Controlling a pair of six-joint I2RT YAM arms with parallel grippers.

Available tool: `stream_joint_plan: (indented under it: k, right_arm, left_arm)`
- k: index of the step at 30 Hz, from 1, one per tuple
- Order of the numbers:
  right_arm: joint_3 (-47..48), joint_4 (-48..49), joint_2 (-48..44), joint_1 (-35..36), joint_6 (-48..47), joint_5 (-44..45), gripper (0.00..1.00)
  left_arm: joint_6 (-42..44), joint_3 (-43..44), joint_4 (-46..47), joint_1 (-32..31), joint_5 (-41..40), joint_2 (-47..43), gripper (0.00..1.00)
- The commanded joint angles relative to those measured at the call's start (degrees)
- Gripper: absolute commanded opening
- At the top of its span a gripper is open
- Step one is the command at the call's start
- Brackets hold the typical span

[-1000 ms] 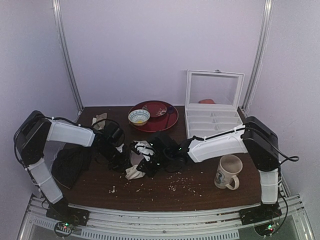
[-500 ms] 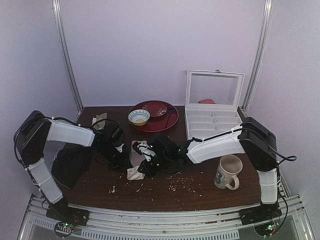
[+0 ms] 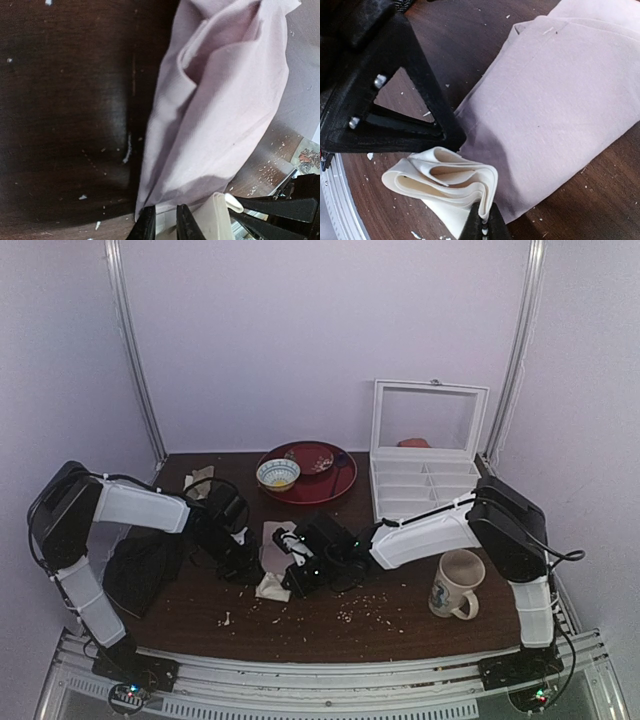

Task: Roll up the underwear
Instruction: Roll the underwear at the center of the board.

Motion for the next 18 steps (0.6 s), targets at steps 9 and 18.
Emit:
stream_joint_plan:
  k: [9,18]
  right_arm:
    - [3.0,-4.0,2.4,-0.5,2.4,1.5,0.0]
    - [6.5,-6.9,3.2,-0.3,-0.6,0.6,0.0]
  left_arm:
    - [3.2,3.5,-5.9,0.5,-6.2,-3.2,0.25]
    - [4.2,3.0,-6.5,1.3,-7.9,-8.0,0.26]
